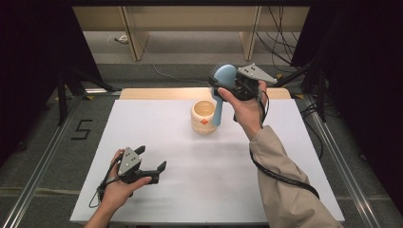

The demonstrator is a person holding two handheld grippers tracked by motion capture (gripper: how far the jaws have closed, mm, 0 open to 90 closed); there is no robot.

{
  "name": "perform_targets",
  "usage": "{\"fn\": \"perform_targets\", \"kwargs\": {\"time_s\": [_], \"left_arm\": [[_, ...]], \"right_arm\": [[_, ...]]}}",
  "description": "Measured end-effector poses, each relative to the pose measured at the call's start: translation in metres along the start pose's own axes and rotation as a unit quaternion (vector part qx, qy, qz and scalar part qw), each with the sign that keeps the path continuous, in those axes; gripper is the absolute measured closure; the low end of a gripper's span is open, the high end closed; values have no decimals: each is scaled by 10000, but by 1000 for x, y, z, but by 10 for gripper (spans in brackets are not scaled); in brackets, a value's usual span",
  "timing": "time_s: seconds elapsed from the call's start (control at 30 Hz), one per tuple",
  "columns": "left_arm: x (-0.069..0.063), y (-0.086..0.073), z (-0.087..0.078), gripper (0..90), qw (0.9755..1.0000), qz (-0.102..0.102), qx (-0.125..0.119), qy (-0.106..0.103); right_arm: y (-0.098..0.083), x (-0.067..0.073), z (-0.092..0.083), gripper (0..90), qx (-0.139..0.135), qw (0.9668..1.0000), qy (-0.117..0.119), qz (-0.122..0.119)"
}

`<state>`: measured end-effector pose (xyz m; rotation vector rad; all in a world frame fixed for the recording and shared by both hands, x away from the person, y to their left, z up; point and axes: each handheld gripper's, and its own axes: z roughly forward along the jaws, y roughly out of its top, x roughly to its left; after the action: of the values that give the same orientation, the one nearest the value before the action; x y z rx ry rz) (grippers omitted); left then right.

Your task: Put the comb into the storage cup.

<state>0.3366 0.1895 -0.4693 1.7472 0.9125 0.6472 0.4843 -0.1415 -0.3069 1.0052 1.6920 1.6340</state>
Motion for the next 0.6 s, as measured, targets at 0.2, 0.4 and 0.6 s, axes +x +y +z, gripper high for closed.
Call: {"fn": "perform_targets", "kwargs": {"time_s": [0.2,0.4,0.6], "left_arm": [[0,0,0,51,10000,1,-6,4],[0,0,0,51,10000,-3,-5,2],[0,0,0,51,10000,18,-7,13]], "right_arm": [[1,1,3,206,-22,10000,18,-10],[3,2,6,206,-56,10000,16,-12],[4,3,8,206,-75,10000,16,7]]}}
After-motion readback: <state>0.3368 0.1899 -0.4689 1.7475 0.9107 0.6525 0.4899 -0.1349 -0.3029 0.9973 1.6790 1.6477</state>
